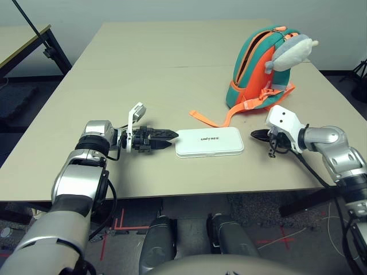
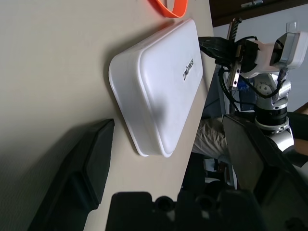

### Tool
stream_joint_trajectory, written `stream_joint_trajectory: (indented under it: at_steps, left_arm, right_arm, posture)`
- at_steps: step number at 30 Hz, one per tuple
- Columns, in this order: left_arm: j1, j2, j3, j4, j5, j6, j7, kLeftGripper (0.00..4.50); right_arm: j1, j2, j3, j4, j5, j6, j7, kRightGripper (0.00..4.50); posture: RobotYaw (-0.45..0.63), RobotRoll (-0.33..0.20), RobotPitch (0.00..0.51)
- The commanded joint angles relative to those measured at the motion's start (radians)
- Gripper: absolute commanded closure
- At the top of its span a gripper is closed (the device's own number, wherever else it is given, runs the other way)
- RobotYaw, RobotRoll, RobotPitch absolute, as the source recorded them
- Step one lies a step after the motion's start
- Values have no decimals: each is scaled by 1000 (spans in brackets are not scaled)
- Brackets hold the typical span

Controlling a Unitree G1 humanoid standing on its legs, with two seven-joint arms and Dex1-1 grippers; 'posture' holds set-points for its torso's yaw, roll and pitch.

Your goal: Put the pencil case into the backpack and zip it.

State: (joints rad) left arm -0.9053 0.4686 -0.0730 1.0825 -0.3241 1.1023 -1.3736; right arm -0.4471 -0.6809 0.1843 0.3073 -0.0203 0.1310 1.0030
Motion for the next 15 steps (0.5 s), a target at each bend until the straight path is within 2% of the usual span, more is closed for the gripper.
stream_joint_trajectory:
  at_steps: [1, 15]
  left_arm:
    - [-11, -7, -7, 22, 26, -11, 8, 0]
    - [-17, -9, 13, 30, 36, -21, 13, 0]
  right_arm:
    - [-18, 15, 24, 53, -24, -28, 0, 4477]
    - [-21, 63, 41, 90, -37, -46, 5, 4477]
  posture:
    - [-197, 0, 67]
    - [-195, 0, 71]
